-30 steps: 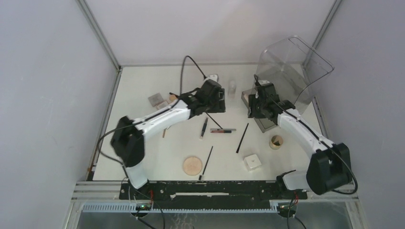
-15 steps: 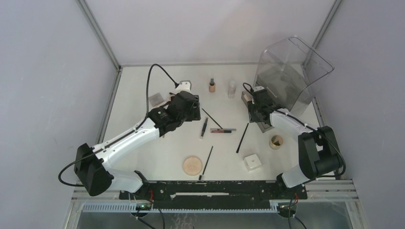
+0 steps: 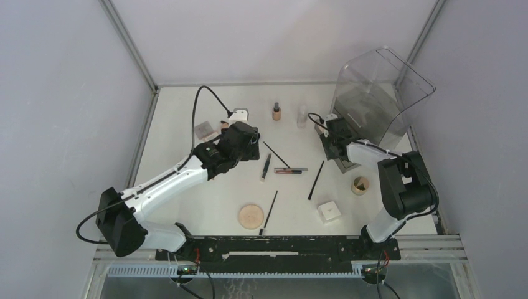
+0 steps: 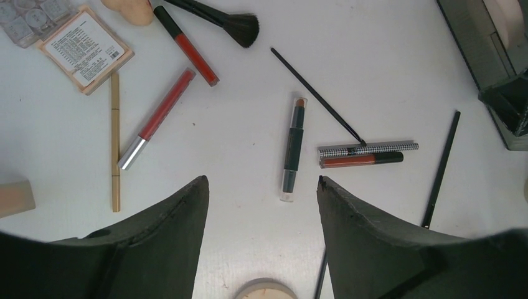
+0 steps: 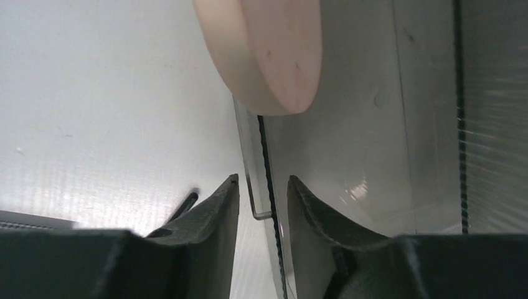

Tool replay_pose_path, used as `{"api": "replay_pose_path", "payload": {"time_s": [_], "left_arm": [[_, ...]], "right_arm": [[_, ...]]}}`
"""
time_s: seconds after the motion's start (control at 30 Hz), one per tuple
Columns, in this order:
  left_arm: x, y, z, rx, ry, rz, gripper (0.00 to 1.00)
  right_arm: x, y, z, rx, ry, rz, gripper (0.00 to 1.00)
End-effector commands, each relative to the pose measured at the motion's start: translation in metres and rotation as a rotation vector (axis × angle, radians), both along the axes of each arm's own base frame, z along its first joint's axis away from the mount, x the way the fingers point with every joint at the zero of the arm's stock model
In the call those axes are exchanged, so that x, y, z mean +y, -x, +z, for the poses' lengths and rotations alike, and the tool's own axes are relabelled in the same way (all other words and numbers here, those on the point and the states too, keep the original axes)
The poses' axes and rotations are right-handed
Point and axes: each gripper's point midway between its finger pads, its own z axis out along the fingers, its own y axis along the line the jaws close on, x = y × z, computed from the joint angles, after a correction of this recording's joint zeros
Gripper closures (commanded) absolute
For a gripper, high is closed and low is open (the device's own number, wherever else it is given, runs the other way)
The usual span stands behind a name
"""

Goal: Organize the makeup
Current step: Open the drawer in the storage box.

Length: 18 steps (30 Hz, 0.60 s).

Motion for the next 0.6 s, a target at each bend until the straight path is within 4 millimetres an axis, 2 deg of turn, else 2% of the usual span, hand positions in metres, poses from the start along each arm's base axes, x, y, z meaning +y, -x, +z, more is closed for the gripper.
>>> {"api": "replay_pose_path", "payload": {"time_s": [0.0, 0.03, 0.13, 0.17, 0.57], "left_arm": [[0.004, -0.003, 0.006, -0.034, -0.010, 0.003, 0.31], [0.004, -0.003, 0.005, -0.032, -0.012, 0.005, 0.31], [0.005, -0.002, 0.003, -0.031, -0.010, 0.004, 0.31], [0.005, -0.001, 0.002, -0.032, -0.008, 0.003, 0.31], [0.005, 0.001, -0.002, -0.014, -0.028, -0.019, 0.31]], "right_arm": [[0.008, -0.016, 0.005, -0.041, -0.012, 0.085, 0.62], [0.009, -0.015, 0.004, -0.035, -0.019, 0.095, 0.68], [0.007, -0.012, 0.002, -0.020, -0.054, 0.092, 0.96], [0.009, -0.011, 0.002, -0.018, -0.071, 0.100, 1.00], [0.014, 0.005, 0.006, 0.026, -0.147, 0.384, 1.00]]}}
